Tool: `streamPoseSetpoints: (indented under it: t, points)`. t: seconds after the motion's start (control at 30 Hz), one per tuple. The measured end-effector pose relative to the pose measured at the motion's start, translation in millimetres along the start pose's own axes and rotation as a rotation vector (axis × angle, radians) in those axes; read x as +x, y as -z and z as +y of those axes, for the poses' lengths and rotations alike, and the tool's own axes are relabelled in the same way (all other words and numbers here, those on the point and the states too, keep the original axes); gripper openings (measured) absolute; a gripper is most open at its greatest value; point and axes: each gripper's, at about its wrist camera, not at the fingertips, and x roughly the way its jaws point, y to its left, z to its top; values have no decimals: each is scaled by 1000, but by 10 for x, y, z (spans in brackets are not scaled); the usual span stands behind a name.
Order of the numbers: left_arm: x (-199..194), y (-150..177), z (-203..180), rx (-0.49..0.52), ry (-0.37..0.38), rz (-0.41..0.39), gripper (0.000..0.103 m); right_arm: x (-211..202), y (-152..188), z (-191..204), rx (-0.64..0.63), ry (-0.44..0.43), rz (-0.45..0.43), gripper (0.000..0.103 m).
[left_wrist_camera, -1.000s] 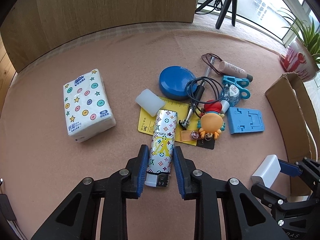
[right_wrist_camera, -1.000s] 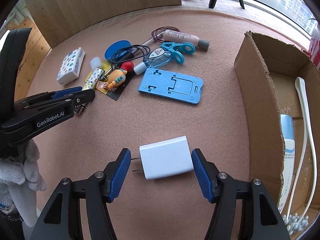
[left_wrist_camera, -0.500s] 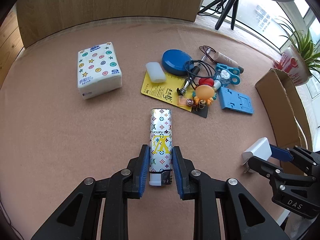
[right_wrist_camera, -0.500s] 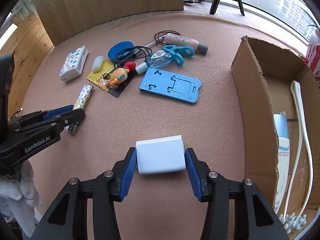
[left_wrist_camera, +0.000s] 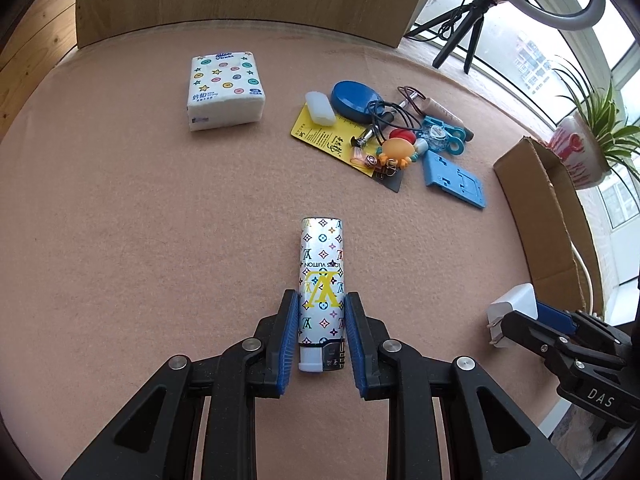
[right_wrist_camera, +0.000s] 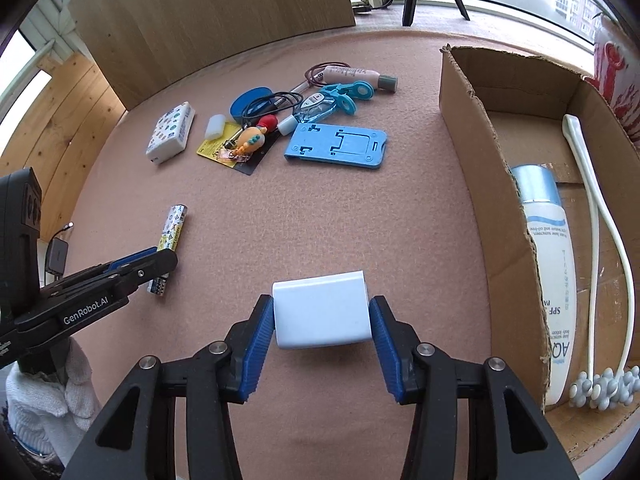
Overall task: Organize objects
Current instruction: 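Carry the charger with the right gripper while the left gripper carries the lighter into the box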
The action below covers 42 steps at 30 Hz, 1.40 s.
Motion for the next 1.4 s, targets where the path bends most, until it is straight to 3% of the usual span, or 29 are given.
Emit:
streamPoseSetpoints:
  t: [0.43,0.73,1.07,1.4]
  points:
    - [-233,-168,-511,35,56,-65,25,-586,-93,-260,12,-42,-121,44]
    - [-274,-335,-1181,119,107,-102,25,-1092,-85,-778,54,15,-214,44]
    - [-196,-461,-2119,255,162,-111,25,-1300,-34,-1373,112,108,-254,44]
    - [46,-491,-2750,338,148,-98,25,-1238,1,-1694,145,133,-240,45]
